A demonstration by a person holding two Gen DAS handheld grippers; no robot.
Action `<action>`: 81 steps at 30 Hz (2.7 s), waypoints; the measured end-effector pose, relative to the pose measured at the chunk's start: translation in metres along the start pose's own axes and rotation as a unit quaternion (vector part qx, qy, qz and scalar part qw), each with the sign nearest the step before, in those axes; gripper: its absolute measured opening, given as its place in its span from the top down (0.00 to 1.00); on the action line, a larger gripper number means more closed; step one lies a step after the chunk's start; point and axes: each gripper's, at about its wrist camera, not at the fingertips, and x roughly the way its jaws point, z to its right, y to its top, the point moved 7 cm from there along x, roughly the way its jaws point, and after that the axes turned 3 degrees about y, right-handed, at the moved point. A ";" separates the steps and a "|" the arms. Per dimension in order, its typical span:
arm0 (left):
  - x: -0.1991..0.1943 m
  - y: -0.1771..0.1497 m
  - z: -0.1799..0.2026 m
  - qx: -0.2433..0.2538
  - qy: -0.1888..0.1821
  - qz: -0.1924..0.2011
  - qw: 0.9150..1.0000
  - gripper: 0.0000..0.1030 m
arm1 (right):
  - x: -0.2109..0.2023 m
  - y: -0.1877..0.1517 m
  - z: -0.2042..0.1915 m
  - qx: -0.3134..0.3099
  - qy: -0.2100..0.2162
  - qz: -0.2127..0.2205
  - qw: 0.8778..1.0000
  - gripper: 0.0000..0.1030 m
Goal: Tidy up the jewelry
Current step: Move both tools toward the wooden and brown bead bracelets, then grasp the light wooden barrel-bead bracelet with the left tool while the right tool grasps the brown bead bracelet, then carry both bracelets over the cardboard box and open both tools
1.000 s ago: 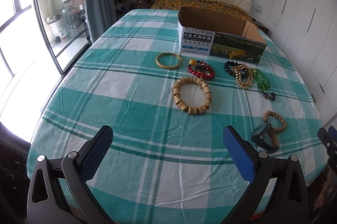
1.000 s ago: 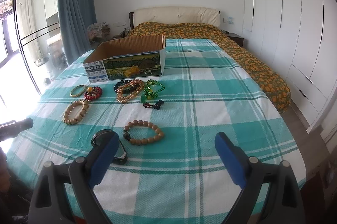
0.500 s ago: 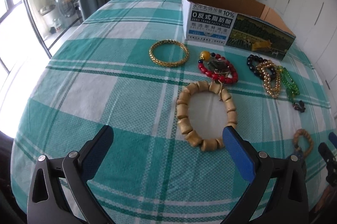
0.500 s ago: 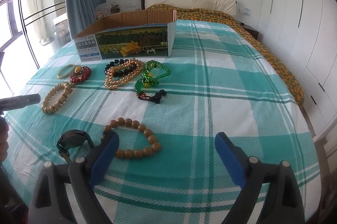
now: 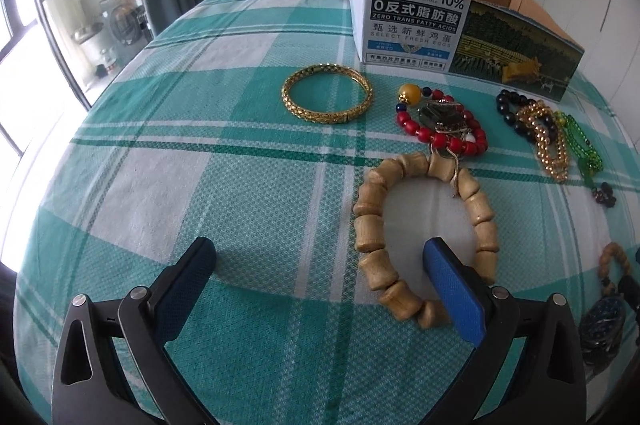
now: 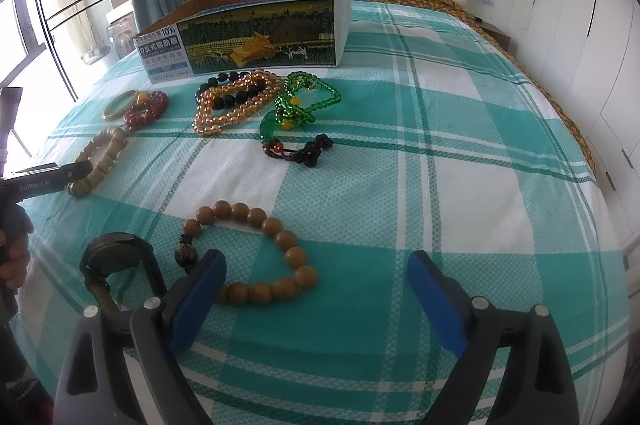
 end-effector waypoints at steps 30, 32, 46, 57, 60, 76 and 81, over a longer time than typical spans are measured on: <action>-0.029 -0.012 0.025 0.036 -0.060 -0.005 0.998 0.83 | -0.010 -0.003 -0.015 -0.029 0.014 0.011 0.999 0.88; -0.033 -0.014 0.023 0.025 -0.080 -0.003 0.996 0.84 | -0.019 -0.002 -0.013 -0.022 0.019 0.015 0.999 0.88; -0.122 0.018 0.010 0.002 -0.151 0.063 0.986 0.88 | -0.102 0.045 -0.011 -0.027 0.031 0.084 0.996 0.88; -0.159 0.058 0.015 0.011 -0.187 0.089 0.978 0.88 | -0.133 0.076 -0.040 -0.052 0.073 0.111 0.990 0.88; -0.159 0.073 0.025 0.017 -0.198 0.086 0.976 0.88 | -0.130 0.089 -0.046 -0.064 0.080 0.109 0.989 0.88; -0.088 0.218 0.087 0.027 -0.222 0.068 0.972 0.88 | -0.051 0.259 -0.056 -0.068 0.109 0.115 0.985 0.88; -0.041 0.234 0.105 0.032 -0.202 0.040 0.978 0.88 | 0.009 0.283 -0.057 -0.053 0.124 0.073 0.988 0.88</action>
